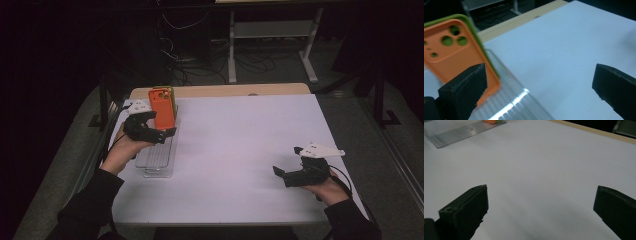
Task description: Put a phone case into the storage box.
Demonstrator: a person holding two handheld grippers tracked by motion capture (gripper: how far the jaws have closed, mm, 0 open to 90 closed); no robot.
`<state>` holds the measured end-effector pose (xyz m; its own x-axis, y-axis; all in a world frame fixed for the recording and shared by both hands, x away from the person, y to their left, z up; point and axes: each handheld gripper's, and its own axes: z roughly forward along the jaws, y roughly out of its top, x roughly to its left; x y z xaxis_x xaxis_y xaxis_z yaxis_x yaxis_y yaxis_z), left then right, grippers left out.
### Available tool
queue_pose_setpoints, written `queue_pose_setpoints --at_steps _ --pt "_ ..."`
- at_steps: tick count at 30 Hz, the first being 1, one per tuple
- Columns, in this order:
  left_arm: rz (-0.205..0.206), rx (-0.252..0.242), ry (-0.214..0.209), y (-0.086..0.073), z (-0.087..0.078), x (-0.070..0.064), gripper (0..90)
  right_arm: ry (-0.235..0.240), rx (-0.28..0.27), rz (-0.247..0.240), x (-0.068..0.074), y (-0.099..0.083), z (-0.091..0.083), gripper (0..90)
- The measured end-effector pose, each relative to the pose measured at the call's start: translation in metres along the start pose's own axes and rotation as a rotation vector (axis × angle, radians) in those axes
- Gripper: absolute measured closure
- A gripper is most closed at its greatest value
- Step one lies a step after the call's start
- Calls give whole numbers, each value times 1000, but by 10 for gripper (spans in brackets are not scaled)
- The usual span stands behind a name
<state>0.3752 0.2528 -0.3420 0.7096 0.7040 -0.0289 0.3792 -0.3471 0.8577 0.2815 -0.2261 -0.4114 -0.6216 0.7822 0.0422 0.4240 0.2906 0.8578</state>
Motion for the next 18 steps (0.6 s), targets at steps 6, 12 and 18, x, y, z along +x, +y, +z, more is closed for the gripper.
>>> queue_pose_setpoints --at_steps 6,12,18 --pt "51 -8 -83 -16 -5 -21 0 20 -1 -1 1 0 -1 0" --pt "50 -15 -134 -31 -6 -34 0 40 -1 -10 4 0 0 0" --pt "67 -4 -172 -46 -8 -40 0 55 2 -14 4 0 0 0"
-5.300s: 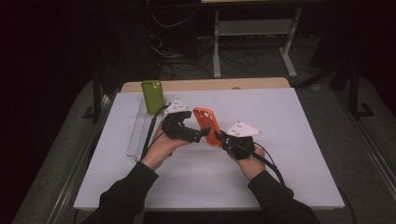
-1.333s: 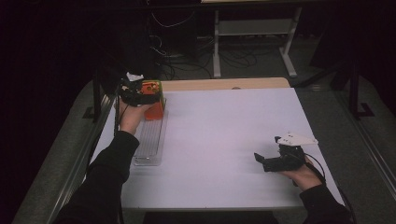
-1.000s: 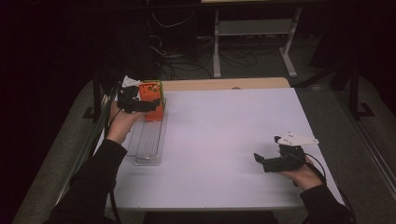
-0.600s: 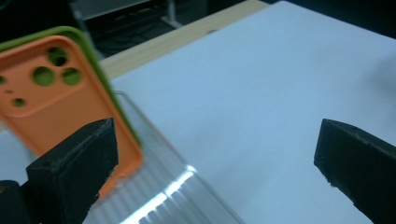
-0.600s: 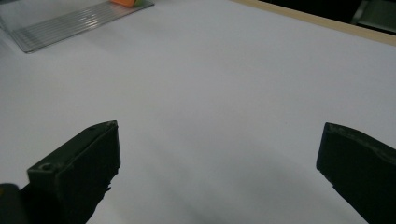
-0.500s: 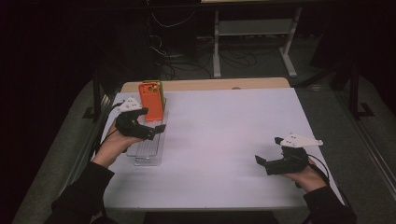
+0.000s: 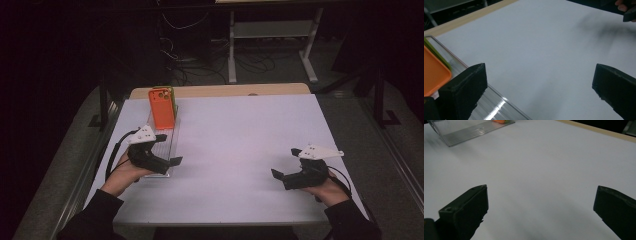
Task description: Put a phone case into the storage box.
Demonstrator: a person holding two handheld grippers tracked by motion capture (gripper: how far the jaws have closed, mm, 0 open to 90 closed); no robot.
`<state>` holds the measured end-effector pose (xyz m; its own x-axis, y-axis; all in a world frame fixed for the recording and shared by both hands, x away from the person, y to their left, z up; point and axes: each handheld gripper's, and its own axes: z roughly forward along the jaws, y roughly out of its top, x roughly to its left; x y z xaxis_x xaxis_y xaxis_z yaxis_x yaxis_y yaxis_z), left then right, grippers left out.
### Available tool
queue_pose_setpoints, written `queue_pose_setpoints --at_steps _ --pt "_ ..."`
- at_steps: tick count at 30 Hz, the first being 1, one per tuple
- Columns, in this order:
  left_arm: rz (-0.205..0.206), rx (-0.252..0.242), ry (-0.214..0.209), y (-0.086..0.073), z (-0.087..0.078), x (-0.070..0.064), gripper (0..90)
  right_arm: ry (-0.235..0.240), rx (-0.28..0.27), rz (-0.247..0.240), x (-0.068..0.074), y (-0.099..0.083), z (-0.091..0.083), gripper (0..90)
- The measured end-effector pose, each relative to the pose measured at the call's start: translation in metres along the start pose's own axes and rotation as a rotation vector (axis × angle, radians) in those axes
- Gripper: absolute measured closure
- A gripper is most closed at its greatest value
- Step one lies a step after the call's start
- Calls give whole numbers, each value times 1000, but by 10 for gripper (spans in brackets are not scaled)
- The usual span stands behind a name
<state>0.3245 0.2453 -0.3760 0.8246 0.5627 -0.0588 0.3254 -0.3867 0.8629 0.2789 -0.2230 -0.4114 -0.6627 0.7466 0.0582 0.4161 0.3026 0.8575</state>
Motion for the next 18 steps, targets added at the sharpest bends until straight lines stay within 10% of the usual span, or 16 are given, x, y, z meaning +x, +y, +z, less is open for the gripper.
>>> queue_pose_setpoints --at_steps 18 --pt "15 10 -16 -26 -2 -8 0 100 16 -39 17 -3 17 0"
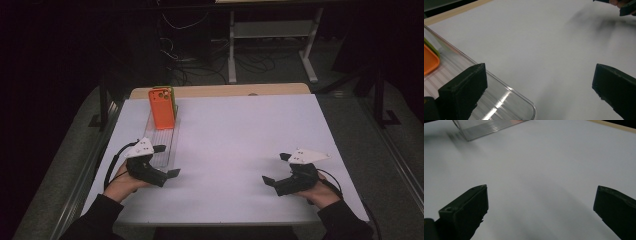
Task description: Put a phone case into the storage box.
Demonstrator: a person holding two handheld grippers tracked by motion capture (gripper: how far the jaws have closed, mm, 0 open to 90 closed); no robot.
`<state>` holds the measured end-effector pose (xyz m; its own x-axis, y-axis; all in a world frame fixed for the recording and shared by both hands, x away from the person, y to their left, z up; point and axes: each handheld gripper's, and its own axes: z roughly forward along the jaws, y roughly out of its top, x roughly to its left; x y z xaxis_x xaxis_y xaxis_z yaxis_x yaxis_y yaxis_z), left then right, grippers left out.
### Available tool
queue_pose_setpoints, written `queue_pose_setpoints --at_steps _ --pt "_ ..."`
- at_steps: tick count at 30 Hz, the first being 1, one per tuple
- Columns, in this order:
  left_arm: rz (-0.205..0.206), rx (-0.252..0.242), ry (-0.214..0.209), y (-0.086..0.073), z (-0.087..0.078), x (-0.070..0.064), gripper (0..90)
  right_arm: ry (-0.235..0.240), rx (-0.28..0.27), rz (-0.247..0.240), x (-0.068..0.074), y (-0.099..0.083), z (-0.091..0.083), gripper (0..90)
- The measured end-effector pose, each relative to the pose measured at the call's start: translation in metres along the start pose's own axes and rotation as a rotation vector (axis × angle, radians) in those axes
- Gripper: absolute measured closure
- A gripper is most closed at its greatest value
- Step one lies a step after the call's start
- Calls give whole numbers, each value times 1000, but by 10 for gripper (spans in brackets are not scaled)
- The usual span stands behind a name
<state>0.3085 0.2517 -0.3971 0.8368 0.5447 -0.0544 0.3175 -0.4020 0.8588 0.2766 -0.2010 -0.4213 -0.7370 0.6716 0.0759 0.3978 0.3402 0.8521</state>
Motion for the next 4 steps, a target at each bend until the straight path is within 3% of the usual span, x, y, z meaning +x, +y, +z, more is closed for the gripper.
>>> queue_pose_setpoints --at_steps 4 --pt "3 -2 -5 1 1 -1 0 1 2 -5 1 0 1 0"
